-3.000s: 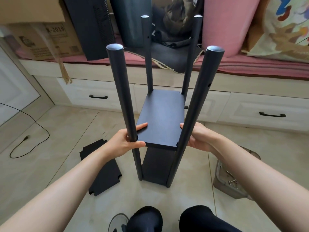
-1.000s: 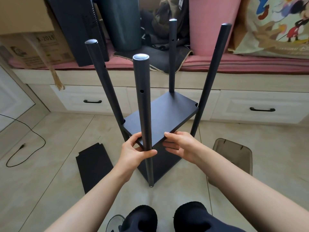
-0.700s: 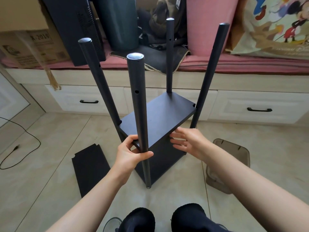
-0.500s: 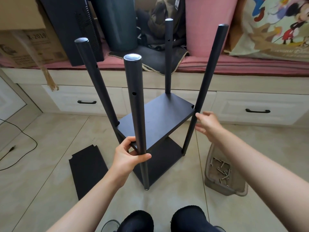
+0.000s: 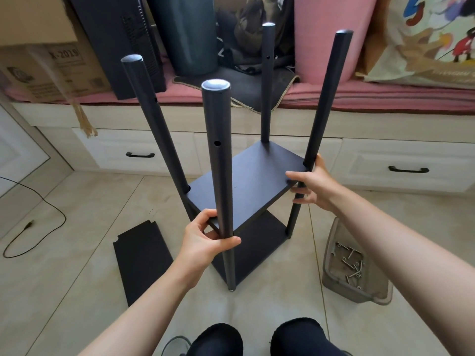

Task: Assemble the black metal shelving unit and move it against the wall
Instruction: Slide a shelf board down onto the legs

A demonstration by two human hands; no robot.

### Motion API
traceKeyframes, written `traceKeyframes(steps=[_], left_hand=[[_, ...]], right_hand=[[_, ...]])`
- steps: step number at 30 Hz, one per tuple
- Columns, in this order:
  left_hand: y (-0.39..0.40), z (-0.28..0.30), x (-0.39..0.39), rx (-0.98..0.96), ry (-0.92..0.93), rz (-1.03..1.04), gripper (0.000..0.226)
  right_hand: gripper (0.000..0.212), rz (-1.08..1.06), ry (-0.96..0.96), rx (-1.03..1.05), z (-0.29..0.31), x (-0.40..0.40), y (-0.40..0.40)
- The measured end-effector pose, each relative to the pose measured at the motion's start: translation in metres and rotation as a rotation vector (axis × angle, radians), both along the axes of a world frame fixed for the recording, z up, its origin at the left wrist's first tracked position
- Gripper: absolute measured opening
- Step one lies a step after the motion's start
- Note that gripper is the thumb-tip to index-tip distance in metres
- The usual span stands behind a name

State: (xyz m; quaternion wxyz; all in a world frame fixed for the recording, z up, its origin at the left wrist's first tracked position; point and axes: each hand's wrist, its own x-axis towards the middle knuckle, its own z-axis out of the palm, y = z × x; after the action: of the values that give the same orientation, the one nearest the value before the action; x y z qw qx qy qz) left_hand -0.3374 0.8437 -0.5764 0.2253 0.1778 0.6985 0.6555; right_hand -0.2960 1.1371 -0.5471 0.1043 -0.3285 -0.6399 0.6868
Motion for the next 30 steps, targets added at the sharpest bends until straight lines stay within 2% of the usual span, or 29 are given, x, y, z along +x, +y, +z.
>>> traceKeyframes(steps=[4,7,10,14,16,18,21,23,30], left_hand=[[0.001,0.000,0.001,-0.002,0.002,0.018,0.055],[0.002,0.000,0.003,-0.009,0.001,0.037,0.057],[0.004,-0.001,0.005,-0.005,0.002,0.051,0.055],[0.004,-0.004,0.005,-0.003,0.007,0.062,0.052],[0.004,-0.006,0.004,-0.005,0.011,0.060,0.051],[0.005,-0.006,0.005,-0.002,0.010,0.061,0.052],[0.005,-0.006,0.005,0.008,0.006,0.066,0.054],[0.005,-0.005,0.006,0.002,0.012,0.064,0.055],[-0.002,0.001,0.007,-0.003,0.006,-0.022,0.061]], right_hand=[[0.062,-0.063,0.150,-0.060,-0.005,-0.005,-0.006],[0.058,-0.036,0.182,-0.084,-0.004,-0.007,-0.006],[0.054,-0.050,0.186,-0.096,-0.004,-0.007,-0.007],[0.044,-0.222,0.126,-0.125,-0.003,-0.005,-0.018],[0.027,-0.263,0.092,-0.222,-0.001,-0.002,-0.026],[0.022,-0.205,0.069,-0.360,0.000,0.003,-0.041],[0.027,-0.022,0.052,-0.461,-0.003,0.013,-0.068],[0.027,0.035,0.078,-0.467,-0.006,0.015,-0.077],[0.028,0.017,0.079,-0.439,-0.008,0.015,-0.077]])
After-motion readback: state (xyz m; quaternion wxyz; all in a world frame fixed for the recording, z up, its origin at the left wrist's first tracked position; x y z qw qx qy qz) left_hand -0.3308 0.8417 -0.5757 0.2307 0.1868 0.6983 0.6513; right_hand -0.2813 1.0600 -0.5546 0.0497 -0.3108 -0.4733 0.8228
